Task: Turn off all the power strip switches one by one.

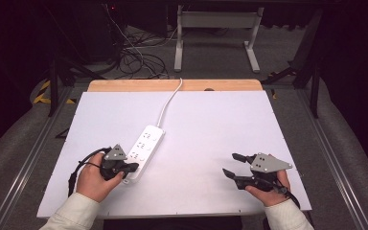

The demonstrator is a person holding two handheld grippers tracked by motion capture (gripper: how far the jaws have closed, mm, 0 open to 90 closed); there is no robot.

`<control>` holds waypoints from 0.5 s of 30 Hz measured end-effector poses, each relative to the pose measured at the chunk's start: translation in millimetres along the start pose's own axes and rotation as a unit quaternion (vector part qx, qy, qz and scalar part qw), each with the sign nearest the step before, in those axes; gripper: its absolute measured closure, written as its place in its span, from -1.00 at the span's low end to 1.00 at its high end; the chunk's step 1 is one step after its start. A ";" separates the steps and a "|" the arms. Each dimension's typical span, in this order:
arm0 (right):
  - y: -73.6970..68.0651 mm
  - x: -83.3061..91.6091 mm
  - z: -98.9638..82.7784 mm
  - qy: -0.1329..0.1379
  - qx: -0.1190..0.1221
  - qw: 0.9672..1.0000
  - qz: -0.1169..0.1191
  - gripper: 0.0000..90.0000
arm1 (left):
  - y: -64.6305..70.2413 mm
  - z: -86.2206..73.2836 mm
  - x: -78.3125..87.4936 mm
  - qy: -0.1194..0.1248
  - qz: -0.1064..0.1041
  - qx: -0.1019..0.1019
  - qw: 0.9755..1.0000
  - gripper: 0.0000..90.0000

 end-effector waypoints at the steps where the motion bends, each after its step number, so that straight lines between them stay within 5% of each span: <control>1: -0.3 0.0 0.1 0.000 -0.001 1.000 0.000 -0.15 | 1.0 0.1 -0.4 0.001 -0.003 0.003 1.000 1.00; 8: -0.8 0.6 0.4 0.000 -0.004 1.000 0.000 -0.14 | 1.9 -1.0 -1.2 -0.003 0.003 0.004 1.000 1.00; 13: -0.6 0.3 0.7 0.001 -0.004 1.000 0.001 -0.14 | 3.8 3.8 1.4 0.005 0.023 -0.016 1.000 1.00; 15: 0.1 0.3 0.6 0.001 -0.001 1.000 0.000 -0.14 | 4.1 13.8 7.1 0.034 0.013 -0.001 0.999 1.00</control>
Point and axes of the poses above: each handheld gripper's, and its own axes: x roughly backward along the jaws, z roughly out of its top, y roughly to its right, the point moved 9 cm from there along -x, roughly forward along the jaws, and after that the axes turned 5 degrees about -x, right-handed, at the moved point
